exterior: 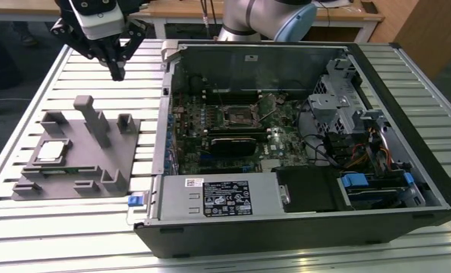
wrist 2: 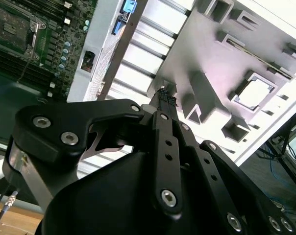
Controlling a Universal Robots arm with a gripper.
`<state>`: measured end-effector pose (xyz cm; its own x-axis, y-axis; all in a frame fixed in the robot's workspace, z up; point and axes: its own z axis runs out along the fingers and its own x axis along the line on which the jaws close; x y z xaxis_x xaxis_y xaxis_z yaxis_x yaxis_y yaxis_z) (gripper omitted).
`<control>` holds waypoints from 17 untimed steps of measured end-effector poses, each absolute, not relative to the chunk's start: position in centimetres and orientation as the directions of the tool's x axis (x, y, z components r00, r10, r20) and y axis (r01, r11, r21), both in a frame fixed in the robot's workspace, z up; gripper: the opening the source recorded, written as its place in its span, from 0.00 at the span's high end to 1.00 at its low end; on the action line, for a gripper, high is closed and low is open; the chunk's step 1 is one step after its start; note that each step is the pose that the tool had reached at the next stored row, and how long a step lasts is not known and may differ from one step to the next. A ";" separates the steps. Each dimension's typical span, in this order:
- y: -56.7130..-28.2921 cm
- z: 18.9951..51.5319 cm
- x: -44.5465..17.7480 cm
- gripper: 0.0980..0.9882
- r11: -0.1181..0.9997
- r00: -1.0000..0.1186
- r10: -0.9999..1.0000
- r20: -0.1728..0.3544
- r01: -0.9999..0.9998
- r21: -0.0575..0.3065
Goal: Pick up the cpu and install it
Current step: 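Reach for the cpu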
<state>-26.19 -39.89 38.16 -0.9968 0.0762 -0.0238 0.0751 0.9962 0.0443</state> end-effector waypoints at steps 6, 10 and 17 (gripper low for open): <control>-39.9 38.1 -26.8 0.99 0.996 -0.997 0.076 -0.024 0.075 0.044; -39.9 38.1 -27.2 0.99 0.996 -0.997 0.076 -0.024 0.075 0.044; -39.9 38.0 -27.9 0.99 0.996 -0.997 0.076 -0.024 0.075 0.044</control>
<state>-27.89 -39.89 38.00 -0.9968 0.0762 -0.0236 0.0751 0.9962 0.0443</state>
